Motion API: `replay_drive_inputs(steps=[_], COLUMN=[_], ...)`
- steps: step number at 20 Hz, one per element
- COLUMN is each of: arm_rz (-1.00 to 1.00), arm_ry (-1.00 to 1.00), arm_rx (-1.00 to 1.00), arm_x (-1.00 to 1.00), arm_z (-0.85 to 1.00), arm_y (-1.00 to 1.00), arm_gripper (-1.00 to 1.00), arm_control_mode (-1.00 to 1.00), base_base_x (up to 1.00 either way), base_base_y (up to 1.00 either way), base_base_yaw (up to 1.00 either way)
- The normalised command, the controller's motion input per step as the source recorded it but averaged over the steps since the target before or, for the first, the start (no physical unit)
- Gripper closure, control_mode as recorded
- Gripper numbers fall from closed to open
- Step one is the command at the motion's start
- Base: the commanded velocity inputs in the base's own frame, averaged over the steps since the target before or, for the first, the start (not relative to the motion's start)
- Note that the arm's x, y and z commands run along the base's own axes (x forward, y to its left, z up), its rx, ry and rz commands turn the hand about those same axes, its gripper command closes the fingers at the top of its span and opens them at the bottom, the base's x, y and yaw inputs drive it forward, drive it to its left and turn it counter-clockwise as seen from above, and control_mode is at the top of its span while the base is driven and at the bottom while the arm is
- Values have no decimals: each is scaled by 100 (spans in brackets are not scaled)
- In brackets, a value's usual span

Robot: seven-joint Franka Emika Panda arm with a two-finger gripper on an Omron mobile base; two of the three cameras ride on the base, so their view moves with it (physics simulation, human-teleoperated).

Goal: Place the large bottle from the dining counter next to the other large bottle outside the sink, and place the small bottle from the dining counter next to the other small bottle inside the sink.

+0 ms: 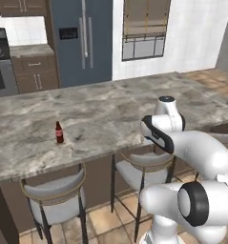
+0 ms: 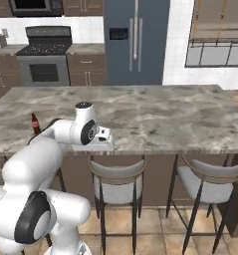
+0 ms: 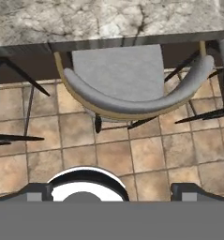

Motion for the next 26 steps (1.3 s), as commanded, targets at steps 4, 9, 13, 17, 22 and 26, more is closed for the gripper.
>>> replay_drive_inputs(steps=[4, 9, 13, 17, 22, 26], arm_rz=[0, 0, 0, 0, 0, 0], arm_ry=[0, 0, 0, 0, 0, 0], arm_rx=[0, 0, 0, 0, 0, 0], arm_x=[0, 0, 0, 0, 0, 0], arm_z=[0, 0, 0, 0, 0, 0], arm_y=[0, 0, 0, 0, 0, 0], arm_gripper=[-100, -100, -100, -100, -100, -100], arm_control_mode=[100, 100, 100, 100, 100, 100], base_base_x=[12, 8, 5, 2, 3, 0], base_base_y=[31, 42, 47, 39, 53, 63], base_base_yaw=[48, 37, 22, 9, 2, 0])
